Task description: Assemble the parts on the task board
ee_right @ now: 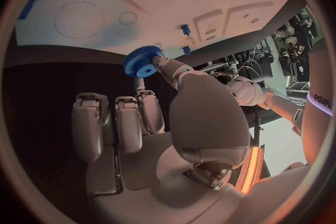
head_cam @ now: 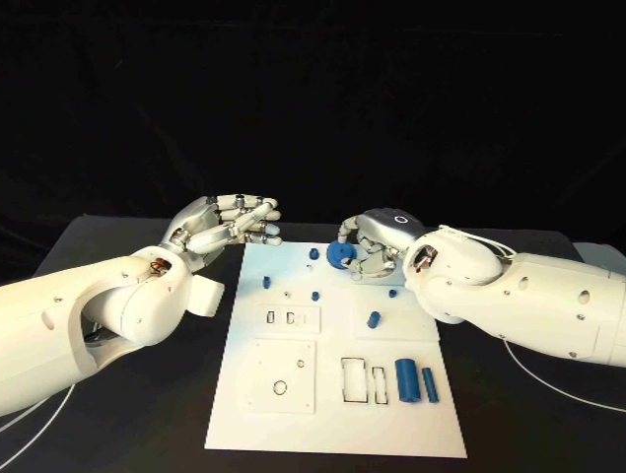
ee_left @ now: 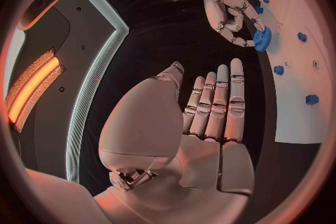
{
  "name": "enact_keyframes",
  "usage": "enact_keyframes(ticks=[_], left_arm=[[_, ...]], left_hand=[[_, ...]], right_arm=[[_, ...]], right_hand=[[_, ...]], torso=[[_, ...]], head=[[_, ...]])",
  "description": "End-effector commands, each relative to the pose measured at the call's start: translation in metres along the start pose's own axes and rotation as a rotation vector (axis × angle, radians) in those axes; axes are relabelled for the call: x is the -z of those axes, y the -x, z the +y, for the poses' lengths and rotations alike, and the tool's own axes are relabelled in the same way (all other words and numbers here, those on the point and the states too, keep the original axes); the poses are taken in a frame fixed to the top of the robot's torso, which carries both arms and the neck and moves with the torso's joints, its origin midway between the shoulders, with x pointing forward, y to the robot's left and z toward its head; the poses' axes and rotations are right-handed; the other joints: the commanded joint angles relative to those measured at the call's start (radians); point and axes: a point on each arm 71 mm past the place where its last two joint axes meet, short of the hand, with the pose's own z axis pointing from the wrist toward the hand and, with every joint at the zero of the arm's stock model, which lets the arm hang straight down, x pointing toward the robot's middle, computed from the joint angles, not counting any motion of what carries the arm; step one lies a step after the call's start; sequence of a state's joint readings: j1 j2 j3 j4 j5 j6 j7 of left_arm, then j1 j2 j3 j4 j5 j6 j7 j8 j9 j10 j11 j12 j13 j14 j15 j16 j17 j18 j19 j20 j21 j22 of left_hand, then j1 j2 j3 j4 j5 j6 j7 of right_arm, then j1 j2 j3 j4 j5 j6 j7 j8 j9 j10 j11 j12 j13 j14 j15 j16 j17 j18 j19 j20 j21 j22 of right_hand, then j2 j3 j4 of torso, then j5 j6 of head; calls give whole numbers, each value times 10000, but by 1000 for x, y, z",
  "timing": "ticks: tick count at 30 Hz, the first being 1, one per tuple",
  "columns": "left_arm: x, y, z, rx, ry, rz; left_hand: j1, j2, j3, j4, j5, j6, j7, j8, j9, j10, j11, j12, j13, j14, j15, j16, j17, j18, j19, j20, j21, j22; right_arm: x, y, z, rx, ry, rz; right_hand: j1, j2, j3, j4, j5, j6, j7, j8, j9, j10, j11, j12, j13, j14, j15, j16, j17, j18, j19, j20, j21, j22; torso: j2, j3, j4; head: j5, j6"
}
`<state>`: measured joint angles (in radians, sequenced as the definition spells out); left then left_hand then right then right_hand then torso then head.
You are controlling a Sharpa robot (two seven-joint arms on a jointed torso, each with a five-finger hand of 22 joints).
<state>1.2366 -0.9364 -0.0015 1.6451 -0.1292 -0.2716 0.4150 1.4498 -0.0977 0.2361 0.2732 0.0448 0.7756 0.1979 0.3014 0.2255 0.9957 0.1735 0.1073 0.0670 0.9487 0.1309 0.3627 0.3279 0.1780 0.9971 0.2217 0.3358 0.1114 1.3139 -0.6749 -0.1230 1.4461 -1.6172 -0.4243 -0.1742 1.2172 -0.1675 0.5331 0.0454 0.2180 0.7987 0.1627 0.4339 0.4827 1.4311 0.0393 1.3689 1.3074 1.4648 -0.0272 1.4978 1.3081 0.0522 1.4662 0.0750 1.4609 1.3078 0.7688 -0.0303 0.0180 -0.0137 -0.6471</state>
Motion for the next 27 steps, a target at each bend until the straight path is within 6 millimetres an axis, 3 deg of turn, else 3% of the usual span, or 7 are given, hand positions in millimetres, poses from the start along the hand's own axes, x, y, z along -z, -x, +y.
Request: enact_keyframes(ticks=[1,11,27], left_arm=[[-1,-3,-1,119,-72,199],[-2,-4,-1,133,-81,228],[-3,-6,-1,148,-89,260]], left_hand=[[5,55,45,26,55,-31,249,-43,-9,22,23,-59,7,-63,-13,-33,8,52,45,49,-45,-17],[5,55,45,26,55,-31,249,-43,-9,22,23,-59,7,-63,-13,-33,8,52,45,49,-45,-17],[5,55,45,26,55,-31,249,-43,-9,22,23,-59,7,-63,-13,-33,8,52,45,49,-45,-17]], right_arm=[[-5,2,11,504,266,-405],[-21,-13,36,584,669,-287],[-34,-40,40,675,554,397]], right_hand=[[-92,5,52,31,-15,459,-379,-26,38,61,-8,54,575,689,-86,56,701,-159,457,-71,51,1048],[-124,2,72,46,-20,439,-372,-75,22,52,-4,37,561,691,-85,60,712,-153,447,-75,32,1023],[-160,-26,92,52,-35,403,-355,-153,-4,43,7,22,552,689,-80,56,701,-149,441,-76,18,1005]], torso=[[13,0,9],[30,10,13],[25,24,0]], head=[[20,3],[55,-18],[92,-95]])
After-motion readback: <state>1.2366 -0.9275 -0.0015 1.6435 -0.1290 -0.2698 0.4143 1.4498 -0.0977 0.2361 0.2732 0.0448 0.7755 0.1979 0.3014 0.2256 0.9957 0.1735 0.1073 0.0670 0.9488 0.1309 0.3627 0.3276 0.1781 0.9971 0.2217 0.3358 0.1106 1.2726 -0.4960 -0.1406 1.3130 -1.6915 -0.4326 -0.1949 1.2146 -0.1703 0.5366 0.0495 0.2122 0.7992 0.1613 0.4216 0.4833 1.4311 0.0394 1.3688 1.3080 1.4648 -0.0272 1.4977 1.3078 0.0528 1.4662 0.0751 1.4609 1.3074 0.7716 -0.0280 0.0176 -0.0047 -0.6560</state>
